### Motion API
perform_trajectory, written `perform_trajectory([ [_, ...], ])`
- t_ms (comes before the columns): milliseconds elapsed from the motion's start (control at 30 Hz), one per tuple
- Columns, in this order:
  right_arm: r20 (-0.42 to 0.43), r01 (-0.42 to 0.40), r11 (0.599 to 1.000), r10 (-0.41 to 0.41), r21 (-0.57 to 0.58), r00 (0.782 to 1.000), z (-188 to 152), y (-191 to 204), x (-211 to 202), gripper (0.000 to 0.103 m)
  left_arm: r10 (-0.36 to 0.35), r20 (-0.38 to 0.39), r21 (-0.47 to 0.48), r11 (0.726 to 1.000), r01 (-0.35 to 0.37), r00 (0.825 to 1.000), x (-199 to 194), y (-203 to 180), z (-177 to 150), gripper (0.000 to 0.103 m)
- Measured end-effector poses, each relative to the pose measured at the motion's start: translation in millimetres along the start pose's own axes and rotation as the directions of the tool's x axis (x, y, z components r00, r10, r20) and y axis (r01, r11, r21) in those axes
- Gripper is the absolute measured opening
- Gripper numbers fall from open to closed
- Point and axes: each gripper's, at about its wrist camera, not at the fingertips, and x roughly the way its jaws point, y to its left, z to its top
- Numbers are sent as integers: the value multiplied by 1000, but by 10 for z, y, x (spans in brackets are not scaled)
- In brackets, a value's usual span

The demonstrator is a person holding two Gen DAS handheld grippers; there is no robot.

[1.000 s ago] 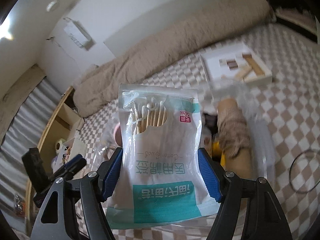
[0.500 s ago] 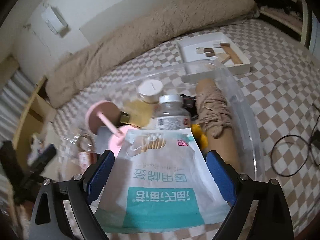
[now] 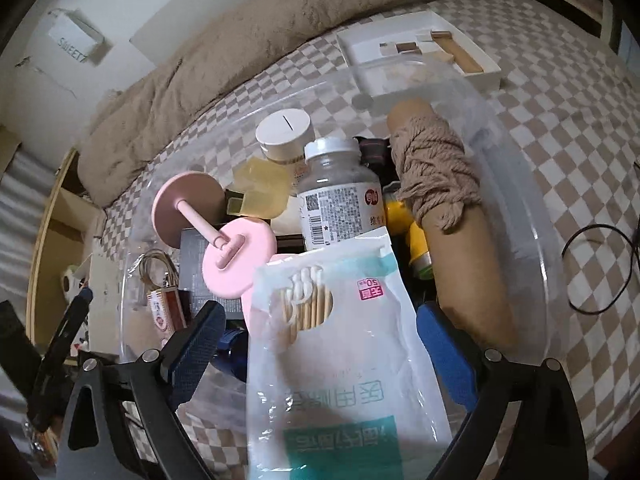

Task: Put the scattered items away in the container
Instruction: 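Lower the swab bag into the clear box and open the right tool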

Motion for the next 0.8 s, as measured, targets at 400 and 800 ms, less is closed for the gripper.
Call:
perform_trajectory([
  [400, -82, -189, 978, 196, 84, 977, -140, 144, -200, 96, -3, -1, 14, 1000, 3, 1000, 6, -53, -14, 85],
  [800, -155, -41, 992, 60, 122, 986, 35, 198, 261, 103, -11, 36, -39, 999, 13, 999, -72, 100, 37, 85],
])
